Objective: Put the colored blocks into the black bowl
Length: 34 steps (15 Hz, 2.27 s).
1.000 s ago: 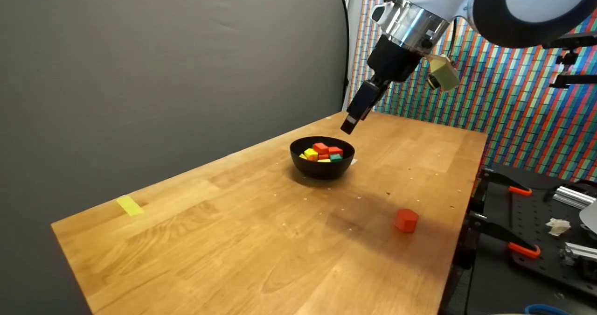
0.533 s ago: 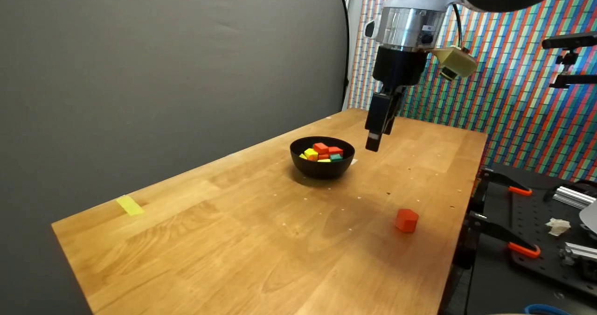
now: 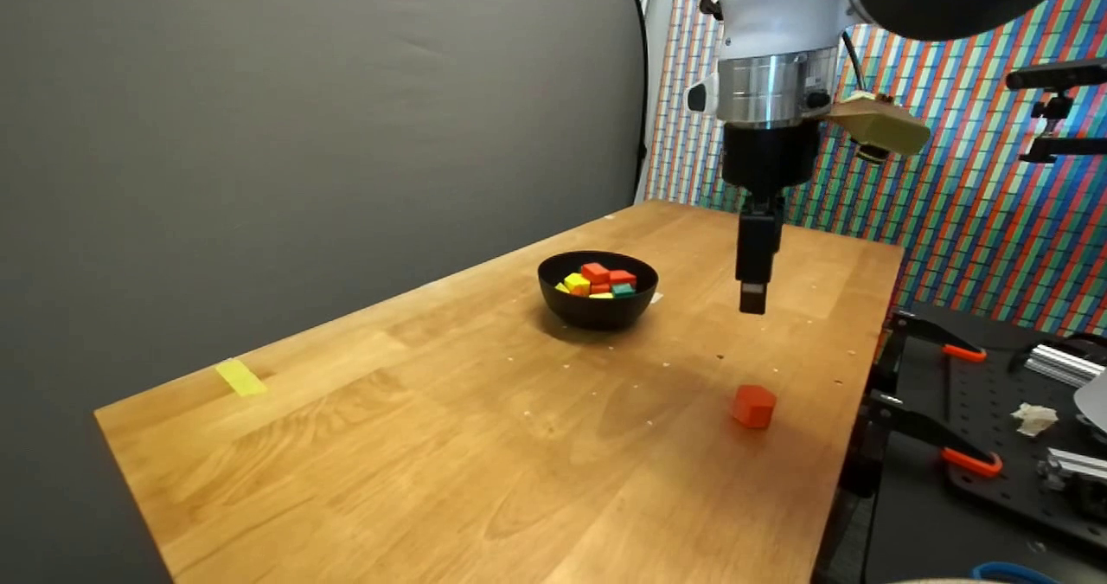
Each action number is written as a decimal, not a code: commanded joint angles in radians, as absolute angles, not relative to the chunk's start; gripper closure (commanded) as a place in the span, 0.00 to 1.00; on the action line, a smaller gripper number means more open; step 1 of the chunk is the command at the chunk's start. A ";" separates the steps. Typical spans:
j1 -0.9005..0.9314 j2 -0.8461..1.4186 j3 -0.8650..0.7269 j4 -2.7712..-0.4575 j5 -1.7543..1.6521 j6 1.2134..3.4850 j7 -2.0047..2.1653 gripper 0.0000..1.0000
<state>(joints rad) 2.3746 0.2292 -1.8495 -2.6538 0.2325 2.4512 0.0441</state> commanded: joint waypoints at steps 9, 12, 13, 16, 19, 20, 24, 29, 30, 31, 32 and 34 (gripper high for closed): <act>1.959 0.050 -1.378 -2.756 0.324 2.998 -0.040 0.00; 1.965 0.090 -1.377 -2.756 0.315 2.969 -0.005 0.00; 1.946 0.090 -1.358 -2.756 0.327 2.969 -0.012 0.00; 1.937 0.108 -1.343 -2.745 0.334 2.933 -0.005 0.00; 1.928 0.124 -1.332 -2.729 0.340 2.832 0.007 0.00; 1.923 0.124 -1.329 -2.726 0.342 2.798 0.007 0.00; 1.908 0.086 -1.313 -2.729 0.359 2.732 -0.022 0.00; 1.865 0.062 -1.269 -2.744 0.434 2.731 -0.046 0.00; 1.854 0.057 -1.259 -2.744 0.457 2.728 -0.054 0.00; 1.842 0.055 -1.246 -2.744 0.485 2.726 -0.066 0.00; 1.828 0.050 -1.233 -2.745 0.513 2.721 -0.083 0.00; 1.803 0.059 -1.208 -2.743 0.572 2.704 -0.115 0.00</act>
<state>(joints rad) 1.8583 0.0934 -1.2495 -2.7448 0.4912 2.7298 -0.0458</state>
